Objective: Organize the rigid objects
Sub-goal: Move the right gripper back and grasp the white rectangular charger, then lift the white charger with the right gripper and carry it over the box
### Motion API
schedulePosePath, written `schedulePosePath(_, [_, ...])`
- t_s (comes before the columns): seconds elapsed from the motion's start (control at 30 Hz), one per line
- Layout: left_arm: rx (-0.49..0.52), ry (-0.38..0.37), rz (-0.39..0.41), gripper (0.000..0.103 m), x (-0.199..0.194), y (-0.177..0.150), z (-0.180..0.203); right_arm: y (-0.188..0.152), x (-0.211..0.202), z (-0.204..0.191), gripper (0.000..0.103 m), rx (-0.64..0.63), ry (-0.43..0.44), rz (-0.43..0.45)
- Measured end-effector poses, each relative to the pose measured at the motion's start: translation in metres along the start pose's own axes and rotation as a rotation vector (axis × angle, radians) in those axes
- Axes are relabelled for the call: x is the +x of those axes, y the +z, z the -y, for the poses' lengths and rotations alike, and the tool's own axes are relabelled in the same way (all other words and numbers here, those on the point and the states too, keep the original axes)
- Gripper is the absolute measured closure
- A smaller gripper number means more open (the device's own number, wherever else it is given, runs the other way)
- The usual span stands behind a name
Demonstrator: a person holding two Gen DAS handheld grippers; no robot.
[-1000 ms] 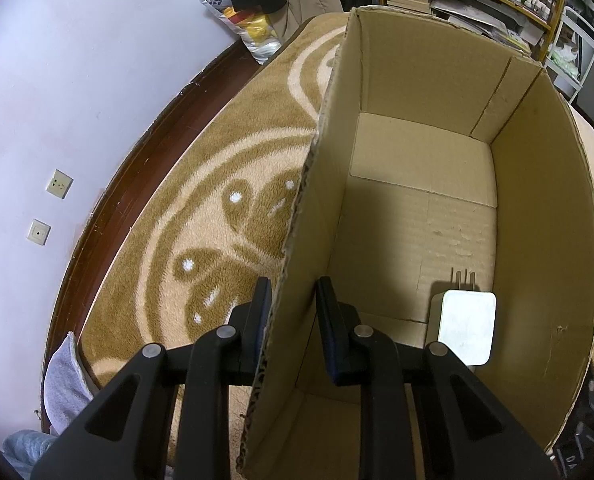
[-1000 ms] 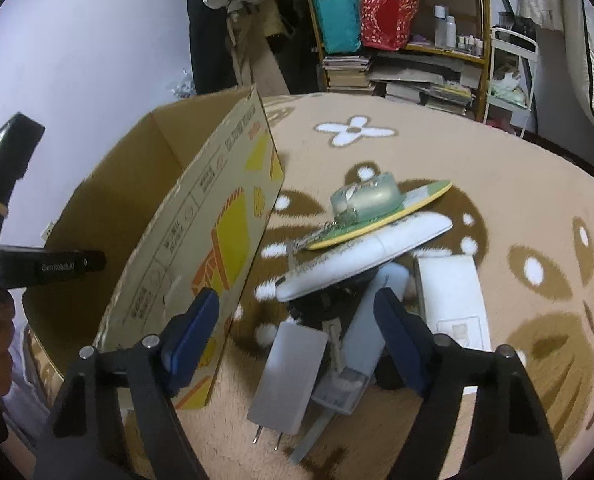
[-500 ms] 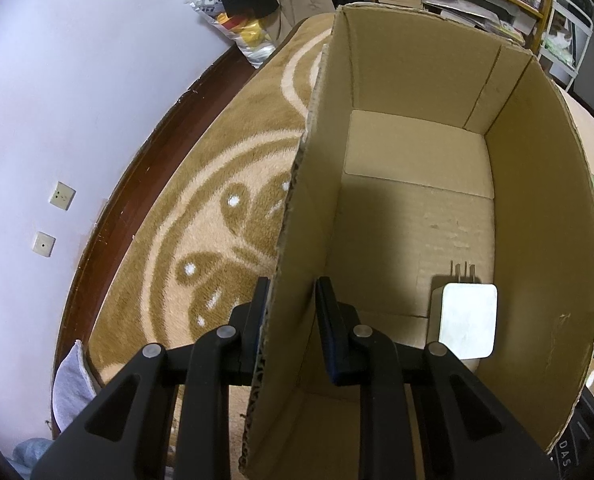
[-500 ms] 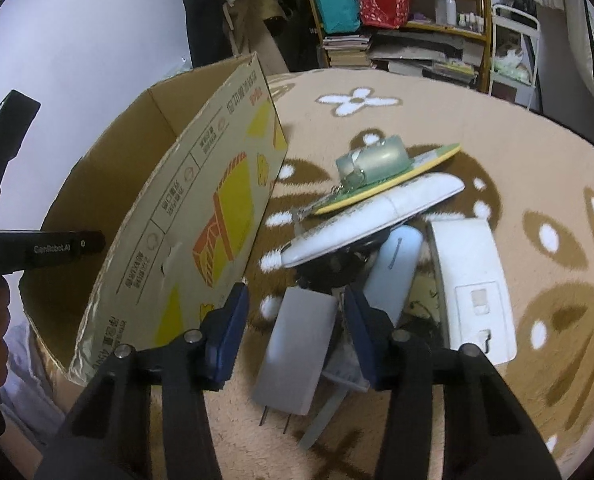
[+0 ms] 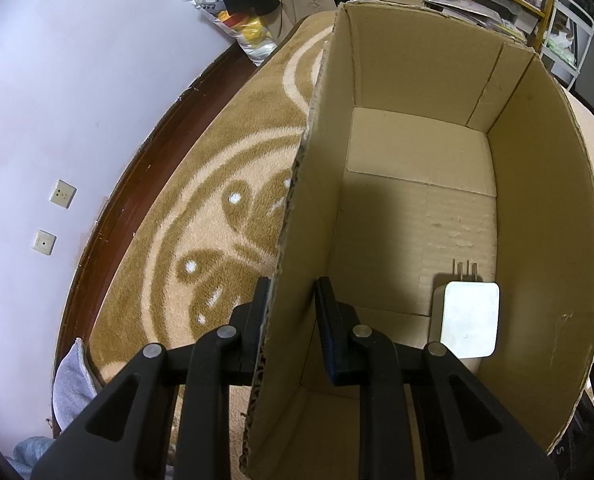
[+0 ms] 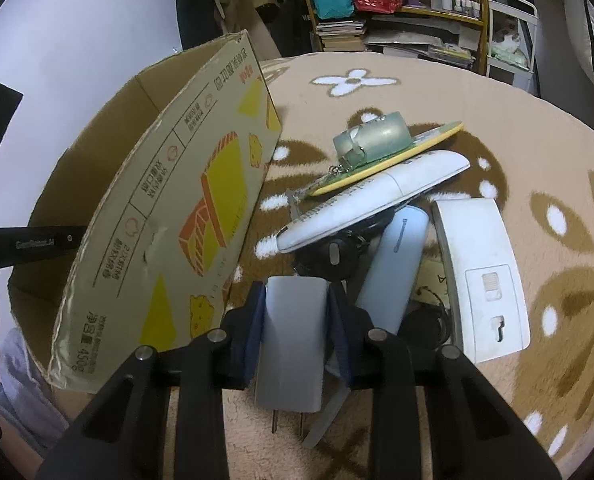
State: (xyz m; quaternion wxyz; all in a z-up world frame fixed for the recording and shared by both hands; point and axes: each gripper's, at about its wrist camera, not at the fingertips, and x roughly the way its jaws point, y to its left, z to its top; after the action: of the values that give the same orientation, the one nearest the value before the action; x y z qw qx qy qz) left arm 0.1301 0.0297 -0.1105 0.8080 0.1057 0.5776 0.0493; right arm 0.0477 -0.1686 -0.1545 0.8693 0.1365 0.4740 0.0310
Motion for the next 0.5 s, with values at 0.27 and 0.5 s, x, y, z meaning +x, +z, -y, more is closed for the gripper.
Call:
schedulePosePath(0.27, [0.001, 0.005, -0.006, 0.082, 0.000, 0.000, 0.002, 0.000, -0.014, -0.012, 0.074, -0.047, -0.050, 0.053])
schedulePosePath(0.5, [0.002, 0.007, -0.009, 0.082, 0.000, -0.001, 0.002, 0.005, -0.028, -0.009, 0.074, -0.024, -0.050, 0.126])
